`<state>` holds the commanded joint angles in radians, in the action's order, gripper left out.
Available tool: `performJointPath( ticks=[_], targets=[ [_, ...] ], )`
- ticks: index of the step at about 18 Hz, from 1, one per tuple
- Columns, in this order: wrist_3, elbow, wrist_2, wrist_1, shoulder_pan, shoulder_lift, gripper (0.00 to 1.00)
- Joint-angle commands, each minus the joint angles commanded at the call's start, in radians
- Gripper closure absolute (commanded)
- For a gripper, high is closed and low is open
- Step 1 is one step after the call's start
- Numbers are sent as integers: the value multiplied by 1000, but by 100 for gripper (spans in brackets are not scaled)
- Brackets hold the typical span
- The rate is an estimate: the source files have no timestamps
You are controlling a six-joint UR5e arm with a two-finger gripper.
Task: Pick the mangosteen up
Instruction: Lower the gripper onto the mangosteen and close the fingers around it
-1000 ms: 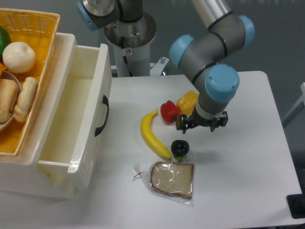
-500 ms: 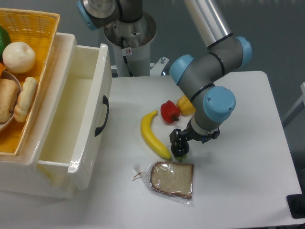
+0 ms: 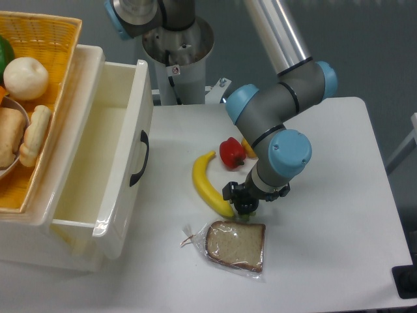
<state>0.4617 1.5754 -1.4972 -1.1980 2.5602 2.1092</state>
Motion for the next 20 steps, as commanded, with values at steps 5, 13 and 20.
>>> performJointPath(
  ticks=[5,13,20],
  targets=[
    [20,-2,-5,2,2,9,0],
    [41,0,-21,2,12,17,0],
    [43,-2,-21,0,12,18,20]
  ],
)
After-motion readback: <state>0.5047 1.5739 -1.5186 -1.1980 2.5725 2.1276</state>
